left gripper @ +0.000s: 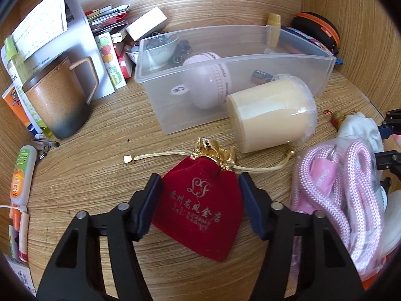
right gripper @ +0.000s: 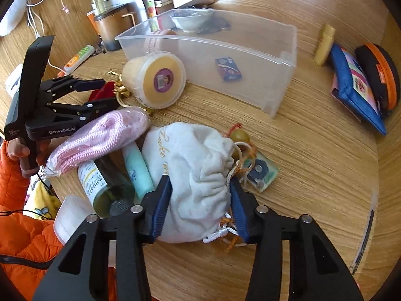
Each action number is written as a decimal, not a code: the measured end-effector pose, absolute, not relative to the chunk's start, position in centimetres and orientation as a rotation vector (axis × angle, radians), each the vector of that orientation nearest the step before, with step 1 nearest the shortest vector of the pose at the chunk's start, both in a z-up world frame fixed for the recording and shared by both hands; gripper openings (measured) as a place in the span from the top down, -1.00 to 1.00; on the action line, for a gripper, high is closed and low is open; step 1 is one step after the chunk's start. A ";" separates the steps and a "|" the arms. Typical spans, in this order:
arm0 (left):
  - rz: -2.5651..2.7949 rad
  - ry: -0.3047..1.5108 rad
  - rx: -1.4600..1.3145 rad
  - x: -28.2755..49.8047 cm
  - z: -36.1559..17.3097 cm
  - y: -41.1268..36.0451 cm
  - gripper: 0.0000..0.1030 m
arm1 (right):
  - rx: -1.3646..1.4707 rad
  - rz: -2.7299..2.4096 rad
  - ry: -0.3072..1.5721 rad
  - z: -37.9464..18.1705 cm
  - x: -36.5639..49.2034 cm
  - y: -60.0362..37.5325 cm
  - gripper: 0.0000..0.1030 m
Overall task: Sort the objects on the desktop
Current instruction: 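Grasp the red velvet pouch with the left gripper while the right gripper grasps the white cloth bag, then carry the red pouch and white cloth bag over the clear box with both grippers, then open both grippers to drop the pouch and cloth bag into the clear box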
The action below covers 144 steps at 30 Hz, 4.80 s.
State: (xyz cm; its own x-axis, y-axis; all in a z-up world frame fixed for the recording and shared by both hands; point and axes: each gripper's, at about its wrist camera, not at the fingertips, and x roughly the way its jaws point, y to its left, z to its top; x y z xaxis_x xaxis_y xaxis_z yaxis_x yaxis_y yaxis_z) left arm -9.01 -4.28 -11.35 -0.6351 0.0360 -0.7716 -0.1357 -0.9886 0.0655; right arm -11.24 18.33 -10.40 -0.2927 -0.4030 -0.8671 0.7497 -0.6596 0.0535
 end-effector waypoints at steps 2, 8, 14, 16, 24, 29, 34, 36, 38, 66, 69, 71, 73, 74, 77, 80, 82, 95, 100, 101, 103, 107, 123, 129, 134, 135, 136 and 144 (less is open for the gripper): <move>2.748 0.181 -1.288 -9.1 -11.3 -4.2 -0.05 | 1.167 -2.016 0.481 -10.3 -11.1 18.1 0.32; 2.760 0.187 -1.284 -9.2 -11.2 -4.2 0.27 | 1.091 -2.060 0.458 -9.4 -11.1 18.1 0.48; 2.786 0.146 -1.280 -8.7 -11.0 -4.8 0.38 | 1.045 -2.117 0.397 -8.0 -11.7 18.8 0.52; 2.794 0.102 -1.275 -8.7 -10.8 -5.3 0.40 | 1.036 -2.130 0.378 -7.8 -12.0 19.0 0.52; 2.837 0.032 -1.249 -8.4 -10.2 -5.9 0.41 | 0.969 -2.189 0.270 -6.6 -12.6 20.0 0.52; 2.854 -0.008 -1.220 -8.1 -9.5 -6.3 0.41 | 0.921 -2.206 0.216 -5.6 -12.7 20.1 0.52; 2.876 -0.028 -1.193 -7.9 -8.6 -6.8 0.42 | 0.880 -2.218 0.162 -4.7 -12.8 20.4 0.52; 2.881 -0.033 -1.186 -7.8 -8.4 -6.9 0.42 | 0.866 -2.222 0.138 -4.3 -12.8 20.4 0.52; 2.891 -0.041 -1.173 -7.7 -8.0 -7.0 0.42 | 0.851 -2.221 0.116 -4.0 -13.0 20.4 0.52; 2.939 -0.122 -1.010 -8.6 -4.0 -7.4 0.42 | 0.860 -2.210 -0.168 -3.7 -18.0 21.2 0.52; 2.927 -0.124 -0.991 -9.0 -3.7 -7.1 0.42 | 0.875 -2.217 -0.184 -3.9 -18.5 21.1 0.52; 2.918 -0.121 -0.981 -9.4 -3.4 -6.8 0.42 | 0.891 -2.209 -0.211 -4.3 -19.0 21.0 0.52; 2.908 -0.113 -0.972 -9.8 -3.1 -6.6 0.42 | 0.902 -2.203 -0.237 -4.5 -19.3 21.0 0.52; 2.904 -0.108 -0.966 -10.0 -2.9 -6.4 0.42 | 0.908 -2.200 -0.250 -4.6 -19.5 21.1 0.52; 2.891 -0.096 -0.951 -10.6 -2.5 -5.9 0.42 | 0.917 -2.197 -0.265 -4.7 -19.8 20.9 0.52; 2.878 -0.097 -0.945 -11.2 -2.2 -5.7 0.42 | 0.928 -2.203 -0.259 -4.8 -20.2 20.5 0.52; 2.865 -0.099 -0.944 -11.7 -2.1 -5.5 0.42 | 0.937 -2.204 -0.252 -5.0 -20.5 20.1 0.51; 2.770 -0.075 -1.010 -15.0 -3.3 -3.5 0.42 | 0.936 -2.249 -0.170 -4.8 -21.5 18.6 0.46; 2.736 -0.040 -1.030 -15.9 -3.9 -2.3 0.42 | 0.943 -2.284 -0.077 -4.9 -21.6 17.6 0.39; 2.730 -0.032 -1.033 -16.1 -4.0 -2.1 0.42 | 0.948 -2.298 -0.049 -5.0 -21.7 17.4 0.39; 2.720 -0.019 -1.041 -16.4 -4.1 -1.8 0.42 | 0.951 -2.305 -0.027 -5.2 -21.8 17.1 0.39; 2.704 -0.015 -1.053 -16.9 -4.4 -1.6 0.42 | 0.951 -2.313 0.022 -5.3 -22.0 16.5 0.39; 2.661 -0.005 -1.098 -18.5 -5.5 -0.9 0.40 | 0.930 -2.370 0.213 -5.3 -22.0 14.7 0.25; 2.660 -0.013 -1.107 -18.7 -5.6 -1.0 0.34 | 0.914 -2.395 0.272 -5.1 -21.9 14.6 -0.03; 2.662 -0.016 -1.111 -18.7 -5.6 -1.0 0.29 | 0.912 -2.406 0.270 -4.7 -21.8 14.8 -0.14; 2.661 -0.016 -1.111 -18.7 -5.6 -1.1 0.29 | 0.912 -2.409 0.275 -4.7 -21.8 14.9 -0.14; 2.659 -0.019 -1.112 -18.7 -5.6 -1.1 0.28 | 0.913 -2.413 0.275 -4.7 -21.7 15.0 -0.14; 2.674 -0.044 -1.093 -18.3 -5.1 -1.4 0.15 | 0.904 -2.430 0.267 -4.0 -21.2 15.4 -0.27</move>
State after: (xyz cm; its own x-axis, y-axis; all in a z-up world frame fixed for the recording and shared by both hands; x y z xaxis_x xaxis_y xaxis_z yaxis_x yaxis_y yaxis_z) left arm -18.25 -1.39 -5.14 -0.6866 0.2431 -0.6852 -0.2203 -0.9677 -0.1226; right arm -21.21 15.43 -3.97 -0.6367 -0.4091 -0.6536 0.5412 -0.8409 -0.0009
